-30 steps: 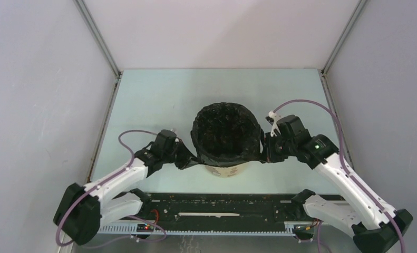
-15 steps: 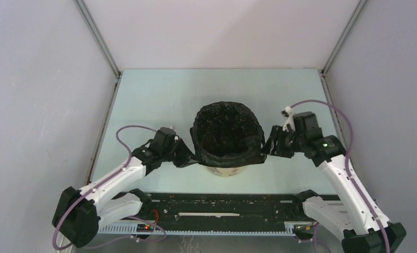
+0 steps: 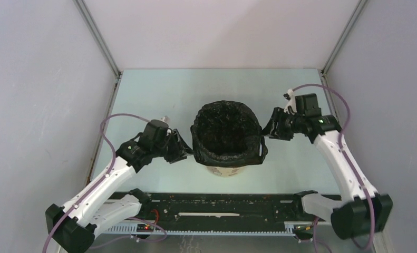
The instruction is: Put the trash bags into the trash bin
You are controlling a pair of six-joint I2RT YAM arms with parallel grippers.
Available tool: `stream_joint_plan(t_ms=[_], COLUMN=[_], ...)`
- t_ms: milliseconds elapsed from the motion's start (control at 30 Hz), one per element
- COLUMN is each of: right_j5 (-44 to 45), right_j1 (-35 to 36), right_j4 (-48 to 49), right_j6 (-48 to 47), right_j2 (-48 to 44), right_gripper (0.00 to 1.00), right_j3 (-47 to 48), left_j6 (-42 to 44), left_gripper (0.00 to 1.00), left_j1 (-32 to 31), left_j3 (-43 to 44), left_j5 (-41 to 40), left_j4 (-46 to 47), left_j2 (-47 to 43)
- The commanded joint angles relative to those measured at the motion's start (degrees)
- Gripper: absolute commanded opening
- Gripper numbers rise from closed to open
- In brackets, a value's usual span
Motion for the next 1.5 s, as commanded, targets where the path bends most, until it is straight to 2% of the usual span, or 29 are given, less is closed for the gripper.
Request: stream_joint_plan(t_ms=[0, 67, 133, 233, 400, 567, 667, 733, 900, 1067, 1200, 1300, 1467], right_j5=[-1.01, 0.33, -1.13, -1.85, 9.97, 12.53, 14.33, 16.01, 16.54, 19.26, 27.62, 31.49, 35.85], right_j1=[-0.36, -0.36, -0.35, -0.36, -0.7, 0.6, 6.73, 15.07, 28.87, 33.82, 34.06, 33.62, 33.04], right_j4=[9.91, 11.85, 11.54, 9.0, -0.35, -8.38, -10.24, -10.23, -8.2, -0.85, 13.36, 22.31, 35.19], right_j6=[1.16, 0.37, -0.67, -1.87, -5.71, -8.14, -9.4, -11.02, -12.13, -10.08, -9.91, -9.75, -7.62], right_j2=[7.06, 10.43, 13.76, 14.36, 5.91, 4.36, 7.55, 10.63, 19.5, 23.8, 23.83, 26.0, 31.22], right_gripper=[0.52, 0.49, 0.46, 0.47, 0.66, 0.75, 0.77, 0.77, 0.75, 0.58, 0.45, 0.44, 0.46], right_j3=[-3.47, -5.35, -5.38, -4.8, 0.92, 16.62, 26.13, 30.88, 34.04, 28.01, 18.54, 15.35, 16.66], left_j6=[2.44, 2.4, 2.42, 2.64, 4.96, 7.72, 7.97, 8.08, 9.51, 11.2, 10.63, 10.57, 9.99], left_gripper=[0.48, 0.47, 0.41, 0.38, 0.38, 0.45, 0.42, 0.4, 0.33, 0.3, 0.28, 0.28, 0.28], left_j1=[0.07, 0.52, 1.35, 2.85, 7.63, 9.62, 9.25, 9.05, 9.09, 9.04, 8.54, 7.9, 6.97], left_j3=[3.42, 3.87, 4.88, 6.24, 7.52, 8.83, 9.53, 9.2, 7.75, 9.26, 8.69, 8.61, 8.11], left_j5=[-1.43, -1.59, -1.21, -0.91, 1.51, 8.39, 12.72, 13.46, 14.38, 14.75, 15.51, 15.56, 14.79], left_j4=[-5.1, -5.12, -5.3, -5.03, -1.91, 5.74, 9.65, 11.43, 12.71, 12.55, 13.4, 13.47, 13.16], left_j2=[0.5, 0.67, 1.33, 2.6, 6.73, 17.46, 24.98, 27.68, 31.6, 33.37, 34.4, 34.21, 33.43])
